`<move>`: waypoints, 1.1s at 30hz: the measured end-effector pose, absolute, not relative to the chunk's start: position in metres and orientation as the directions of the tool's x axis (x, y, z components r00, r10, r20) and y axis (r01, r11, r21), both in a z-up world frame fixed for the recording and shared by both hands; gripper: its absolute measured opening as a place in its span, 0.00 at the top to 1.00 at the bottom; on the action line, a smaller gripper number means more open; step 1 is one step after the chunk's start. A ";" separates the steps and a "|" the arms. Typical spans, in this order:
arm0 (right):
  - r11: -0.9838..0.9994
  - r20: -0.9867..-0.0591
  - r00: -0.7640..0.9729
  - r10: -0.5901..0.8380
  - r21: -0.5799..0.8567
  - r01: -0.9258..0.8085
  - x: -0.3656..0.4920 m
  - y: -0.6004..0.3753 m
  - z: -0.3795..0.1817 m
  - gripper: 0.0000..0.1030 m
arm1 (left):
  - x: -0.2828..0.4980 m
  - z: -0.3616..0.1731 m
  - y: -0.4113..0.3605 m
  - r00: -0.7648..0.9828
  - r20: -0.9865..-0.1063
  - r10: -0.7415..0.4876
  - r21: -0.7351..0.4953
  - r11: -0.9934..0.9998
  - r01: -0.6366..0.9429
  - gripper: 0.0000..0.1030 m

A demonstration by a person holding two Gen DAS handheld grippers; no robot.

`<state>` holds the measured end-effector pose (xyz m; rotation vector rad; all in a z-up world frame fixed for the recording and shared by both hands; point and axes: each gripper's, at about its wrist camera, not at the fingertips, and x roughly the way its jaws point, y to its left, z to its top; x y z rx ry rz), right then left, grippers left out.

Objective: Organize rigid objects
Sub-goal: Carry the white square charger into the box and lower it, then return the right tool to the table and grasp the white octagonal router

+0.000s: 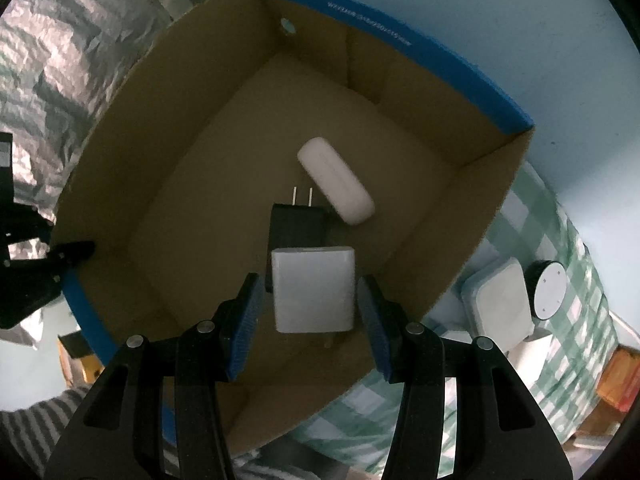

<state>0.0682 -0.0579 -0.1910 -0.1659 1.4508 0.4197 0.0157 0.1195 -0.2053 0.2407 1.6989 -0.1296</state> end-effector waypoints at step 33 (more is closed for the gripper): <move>0.974 -0.968 0.116 0.224 0.219 -0.055 0.042 -0.182 -0.163 0.43 | 0.014 -0.208 0.126 -0.129 -0.988 0.087 0.057 0.974 0.218 0.85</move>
